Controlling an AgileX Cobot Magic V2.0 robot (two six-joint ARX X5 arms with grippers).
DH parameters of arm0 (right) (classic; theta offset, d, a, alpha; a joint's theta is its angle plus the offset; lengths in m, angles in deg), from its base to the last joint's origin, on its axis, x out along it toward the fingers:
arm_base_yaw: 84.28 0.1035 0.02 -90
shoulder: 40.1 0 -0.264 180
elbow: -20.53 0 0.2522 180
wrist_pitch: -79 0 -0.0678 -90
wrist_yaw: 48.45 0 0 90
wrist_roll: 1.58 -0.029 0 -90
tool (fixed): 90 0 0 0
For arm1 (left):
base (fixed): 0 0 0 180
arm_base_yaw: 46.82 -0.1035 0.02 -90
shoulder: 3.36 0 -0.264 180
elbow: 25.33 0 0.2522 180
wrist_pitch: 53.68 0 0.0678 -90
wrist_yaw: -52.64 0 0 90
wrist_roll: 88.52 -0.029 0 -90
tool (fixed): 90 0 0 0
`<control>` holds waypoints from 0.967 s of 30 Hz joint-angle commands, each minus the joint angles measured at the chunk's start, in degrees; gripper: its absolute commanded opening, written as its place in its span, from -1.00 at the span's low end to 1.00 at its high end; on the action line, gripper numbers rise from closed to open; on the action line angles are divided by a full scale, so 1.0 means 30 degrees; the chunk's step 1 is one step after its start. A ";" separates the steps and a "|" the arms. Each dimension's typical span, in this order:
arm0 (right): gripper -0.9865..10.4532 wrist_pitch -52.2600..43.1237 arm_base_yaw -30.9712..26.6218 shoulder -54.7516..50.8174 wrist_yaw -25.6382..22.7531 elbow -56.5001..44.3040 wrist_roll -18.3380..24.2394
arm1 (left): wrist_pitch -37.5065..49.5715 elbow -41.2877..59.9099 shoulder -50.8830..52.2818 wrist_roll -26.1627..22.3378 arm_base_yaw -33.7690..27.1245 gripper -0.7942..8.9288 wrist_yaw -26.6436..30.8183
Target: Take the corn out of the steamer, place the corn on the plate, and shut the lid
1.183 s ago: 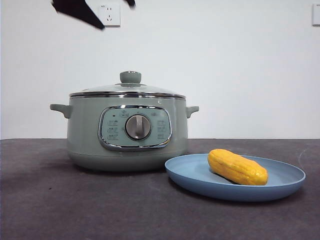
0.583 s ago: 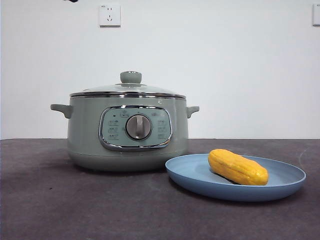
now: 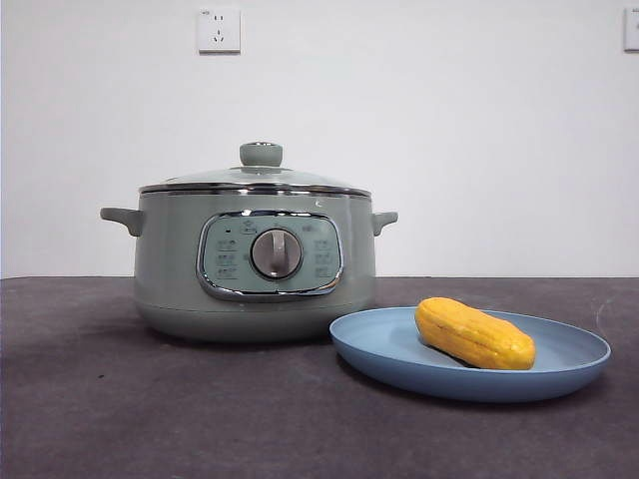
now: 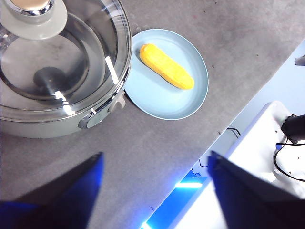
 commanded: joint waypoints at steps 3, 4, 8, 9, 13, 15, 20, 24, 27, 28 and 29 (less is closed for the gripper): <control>-0.84 -0.0051 0.0036 -0.0015 -0.0087 -0.0029 0.0160 | -0.0248 0.0051 0.0029 -0.0379 0.0015 -0.85 -0.0029; -0.84 -0.0051 0.0036 -0.0007 -0.0102 -0.0036 0.0160 | -0.0204 0.0051 0.0029 -0.0364 0.0015 -0.85 -0.0029; -0.83 -0.0044 0.0036 -0.0022 -0.0102 -0.0036 0.0153 | 0.0073 0.0051 0.0029 -0.0284 0.0015 -0.85 0.0007; -0.83 -0.0044 0.0036 -0.0029 -0.0102 -0.0036 0.0153 | 0.0080 0.0051 0.0029 -0.0284 0.0015 -0.85 0.0007; -0.83 -0.0044 0.0036 -0.0029 -0.0109 -0.0029 0.0153 | 0.0146 0.0051 0.0029 -0.0284 0.0007 -0.85 0.0007; -0.83 -0.0044 0.0036 -0.0022 -0.0102 -0.0029 0.0153 | 0.0153 0.0051 0.0029 -0.0284 0.0000 -0.85 0.0007; -0.83 -0.0044 0.0036 -0.0022 -0.0109 -0.0029 0.0153 | 0.0219 0.0051 0.0029 -0.0284 0.0000 -0.85 0.0007; -0.83 -0.0044 0.0036 -0.0029 -0.0102 -0.0036 0.0153 | 0.0860 0.0051 0.0029 -0.0284 0.0000 -0.85 0.0015; -0.83 -0.0044 0.0036 -0.0022 -0.0102 -0.0029 0.0153 | 0.1494 0.0051 0.0029 -0.0284 0.0000 -0.85 0.0015; -0.83 -0.0044 0.0036 -0.0022 -0.0102 -0.0029 0.0153 | 0.1734 0.0051 0.0029 -0.0291 0.0000 -0.84 0.0036; -0.83 -0.0044 0.0036 -0.0022 -0.0102 -0.0029 0.0153 | 0.1902 0.0051 0.0029 -0.0306 0.0000 -0.84 0.0029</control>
